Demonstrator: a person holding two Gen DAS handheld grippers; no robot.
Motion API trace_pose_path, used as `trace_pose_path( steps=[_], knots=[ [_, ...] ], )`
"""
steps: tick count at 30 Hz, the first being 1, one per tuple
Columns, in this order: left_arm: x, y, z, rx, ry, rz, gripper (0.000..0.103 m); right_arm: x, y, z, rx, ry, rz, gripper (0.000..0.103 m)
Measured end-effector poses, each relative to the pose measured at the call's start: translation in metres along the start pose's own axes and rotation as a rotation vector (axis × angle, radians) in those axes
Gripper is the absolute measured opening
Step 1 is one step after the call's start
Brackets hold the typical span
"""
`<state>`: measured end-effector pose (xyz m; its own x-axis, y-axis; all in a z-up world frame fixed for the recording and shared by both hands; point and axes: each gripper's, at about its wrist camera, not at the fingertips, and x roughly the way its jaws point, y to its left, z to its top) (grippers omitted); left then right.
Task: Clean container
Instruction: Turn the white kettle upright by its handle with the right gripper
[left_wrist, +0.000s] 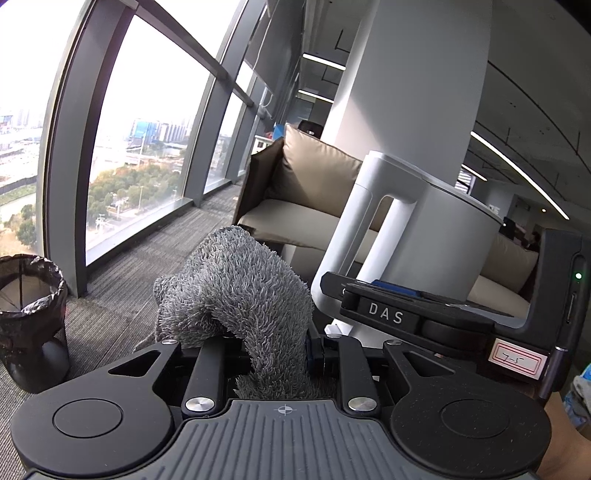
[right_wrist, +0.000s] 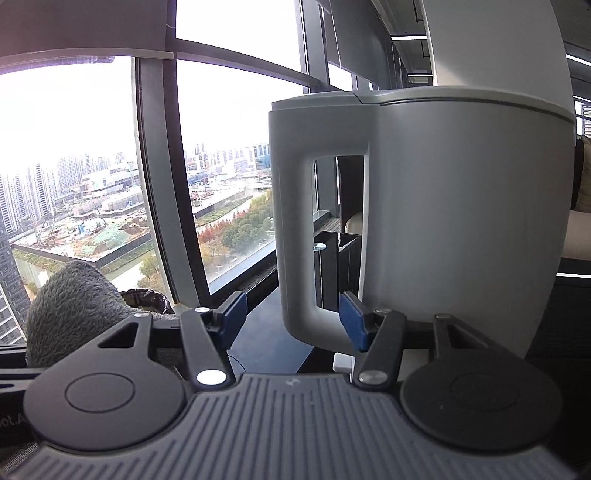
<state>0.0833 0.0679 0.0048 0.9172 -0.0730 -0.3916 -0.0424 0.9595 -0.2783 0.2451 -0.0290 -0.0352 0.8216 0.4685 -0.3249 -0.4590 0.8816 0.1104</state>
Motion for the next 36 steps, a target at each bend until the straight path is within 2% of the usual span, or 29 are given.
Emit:
trace_pose_path(
  steps=[8, 12, 13, 15, 17, 28, 36],
  knots=[
    [-0.003, 0.002, 0.002, -0.007, -0.003, -0.002, 0.020, 0.022, 0.011, 0.002, -0.013, 0.011, -0.028, 0.057],
    [-0.006, 0.004, 0.002, -0.016, -0.007, 0.001, 0.020, 0.028, 0.015, 0.001, -0.011, 0.008, -0.054, 0.052],
    [-0.006, 0.005, 0.002, -0.018, -0.006, 0.002, 0.020, 0.030, 0.015, 0.000, -0.010, 0.016, -0.063, 0.050],
    [-0.006, 0.006, 0.003, -0.022, -0.005, 0.005, 0.020, 0.032, 0.013, -0.003, -0.006, 0.030, -0.101, 0.031],
    [-0.006, 0.005, 0.003, -0.020, -0.004, 0.004, 0.020, 0.029, 0.003, -0.006, 0.016, 0.038, -0.112, 0.024],
    [-0.004, 0.004, 0.003, -0.019, 0.003, 0.012, 0.020, 0.004, -0.009, -0.012, -0.008, 0.014, -0.064, 0.023],
    [-0.001, -0.001, 0.004, -0.005, 0.004, 0.015, 0.020, -0.038, -0.022, -0.025, -0.021, 0.010, -0.016, 0.024]
  ],
)
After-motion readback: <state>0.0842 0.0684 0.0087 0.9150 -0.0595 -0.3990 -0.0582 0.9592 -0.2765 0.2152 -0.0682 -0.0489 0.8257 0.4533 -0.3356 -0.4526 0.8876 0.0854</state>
